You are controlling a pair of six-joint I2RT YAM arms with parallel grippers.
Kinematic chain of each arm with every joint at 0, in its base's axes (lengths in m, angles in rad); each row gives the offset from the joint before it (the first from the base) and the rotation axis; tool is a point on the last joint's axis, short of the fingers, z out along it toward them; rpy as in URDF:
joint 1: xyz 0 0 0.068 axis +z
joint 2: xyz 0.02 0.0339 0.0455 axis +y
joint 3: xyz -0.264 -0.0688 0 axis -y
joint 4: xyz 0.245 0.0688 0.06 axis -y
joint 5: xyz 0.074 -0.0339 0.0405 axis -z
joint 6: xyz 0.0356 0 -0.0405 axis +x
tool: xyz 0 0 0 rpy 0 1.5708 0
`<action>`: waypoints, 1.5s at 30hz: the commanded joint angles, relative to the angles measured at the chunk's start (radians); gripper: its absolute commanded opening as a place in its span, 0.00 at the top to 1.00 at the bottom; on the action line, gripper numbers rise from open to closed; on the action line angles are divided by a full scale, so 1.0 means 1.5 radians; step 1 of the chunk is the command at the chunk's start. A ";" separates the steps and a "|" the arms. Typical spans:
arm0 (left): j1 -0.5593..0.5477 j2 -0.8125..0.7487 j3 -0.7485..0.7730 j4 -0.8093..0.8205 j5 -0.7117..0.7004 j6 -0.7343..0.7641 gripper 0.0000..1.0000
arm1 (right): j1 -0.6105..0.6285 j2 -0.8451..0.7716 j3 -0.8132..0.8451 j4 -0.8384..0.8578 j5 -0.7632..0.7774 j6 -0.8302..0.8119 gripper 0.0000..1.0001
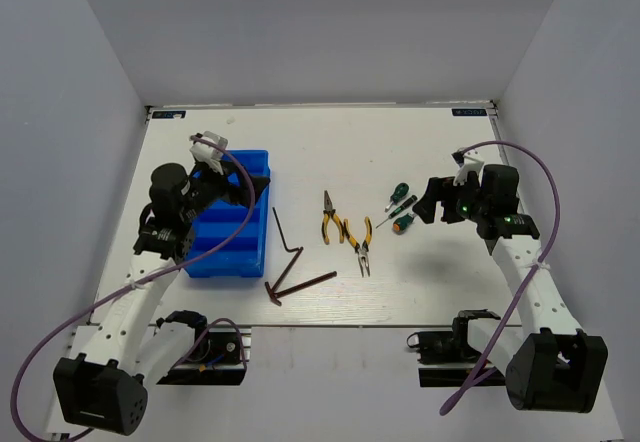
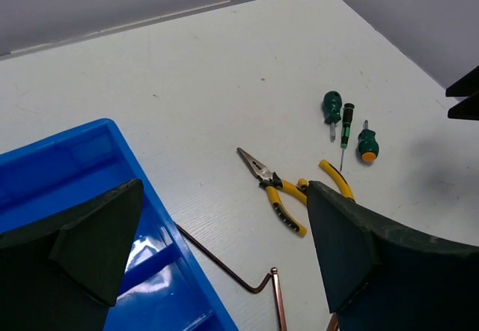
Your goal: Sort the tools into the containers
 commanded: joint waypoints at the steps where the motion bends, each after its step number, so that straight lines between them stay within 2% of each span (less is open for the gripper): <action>1: 0.001 0.003 0.001 0.012 0.037 -0.010 0.00 | -0.001 -0.004 0.000 0.027 -0.017 0.008 0.09; 11: 0.001 0.009 0.001 0.012 0.043 -0.010 0.00 | -0.020 -0.008 -0.008 0.029 -0.039 0.006 0.09; 12: 0.001 0.016 0.001 0.012 0.043 -0.010 0.03 | -0.021 -0.011 -0.007 0.031 -0.039 0.006 0.09; 13: 0.001 0.022 0.001 0.020 0.043 -0.010 0.09 | -0.021 -0.010 -0.008 0.029 -0.044 -0.017 0.09; 14: 0.001 0.029 0.001 0.026 0.050 -0.016 0.21 | -0.022 -0.011 -0.009 0.021 -0.058 -0.055 0.09; 15: 0.001 0.038 0.001 0.026 0.051 -0.016 0.59 | -0.022 -0.016 -0.012 0.014 -0.077 -0.076 0.09; 16: 0.001 0.069 0.013 0.026 0.051 -0.023 0.76 | -0.021 -0.017 -0.022 0.009 -0.114 -0.098 0.25; 17: 0.001 0.089 0.025 0.004 0.051 -0.023 0.89 | -0.023 -0.018 -0.024 -0.005 -0.128 -0.144 0.55; 18: -0.007 0.112 0.040 -0.011 0.051 -0.023 1.00 | -0.023 -0.018 -0.024 -0.013 -0.127 -0.146 0.95; 19: -0.007 0.135 0.074 -0.027 0.051 -0.029 1.00 | -0.025 -0.015 -0.022 -0.016 -0.123 -0.144 1.00; 21: -0.013 0.195 0.119 -0.050 0.051 -0.035 1.00 | -0.023 -0.018 -0.019 -0.013 -0.121 -0.141 1.00; 22: -0.023 0.212 0.135 -0.058 0.042 -0.035 0.96 | -0.022 -0.014 -0.016 -0.018 -0.106 -0.140 0.61; 23: -0.030 0.231 0.153 -0.068 0.030 -0.035 0.89 | -0.022 -0.014 -0.014 -0.018 -0.104 -0.140 0.31; 24: -0.037 0.272 0.190 -0.093 0.022 -0.035 0.83 | -0.022 -0.011 -0.009 -0.023 -0.101 -0.139 0.18; 26: -0.063 0.323 0.228 -0.124 0.008 -0.028 0.59 | -0.022 -0.002 0.001 -0.032 -0.088 -0.138 0.18; 27: -0.076 0.353 0.274 -0.142 -0.001 -0.017 0.53 | -0.022 0.002 0.003 -0.035 -0.083 -0.131 0.34; 28: -0.090 0.424 0.300 -0.193 -0.001 -0.002 0.43 | -0.021 0.007 0.006 -0.038 -0.070 -0.130 0.45; 29: -0.105 0.461 0.326 -0.222 -0.010 0.011 0.40 | -0.022 0.008 0.008 -0.044 -0.063 -0.131 0.55; 30: -0.137 0.492 0.368 -0.247 -0.019 0.039 0.39 | -0.022 0.013 0.016 -0.048 -0.057 -0.131 0.70; 32: -0.170 0.548 0.389 -0.294 -0.048 0.058 0.39 | -0.021 0.018 0.023 -0.059 -0.051 -0.130 0.70; 34: -0.219 0.562 0.397 -0.348 -0.107 0.058 0.40 | -0.021 0.017 0.025 -0.061 -0.037 -0.129 0.56; 35: -0.235 0.568 0.406 -0.368 -0.173 0.058 0.44 | -0.023 0.017 0.026 -0.062 -0.033 -0.130 0.54; 36: -0.249 0.577 0.407 -0.384 -0.199 0.047 0.46 | -0.023 0.017 0.029 -0.063 -0.031 -0.129 0.54; 38: -0.278 0.578 0.399 -0.400 -0.236 0.010 0.53 | -0.022 0.020 0.030 -0.067 -0.034 -0.131 0.49; 41: -0.309 0.593 0.399 -0.400 -0.274 -0.034 0.65 | -0.020 0.031 0.040 -0.078 -0.044 -0.132 0.48; 44: -0.338 0.615 0.405 -0.406 -0.306 -0.054 0.64 | -0.022 0.043 0.047 -0.092 -0.049 -0.134 0.48; 45: -0.345 0.623 0.415 -0.406 -0.313 -0.054 0.55 | -0.022 0.040 0.047 -0.091 -0.048 -0.135 0.48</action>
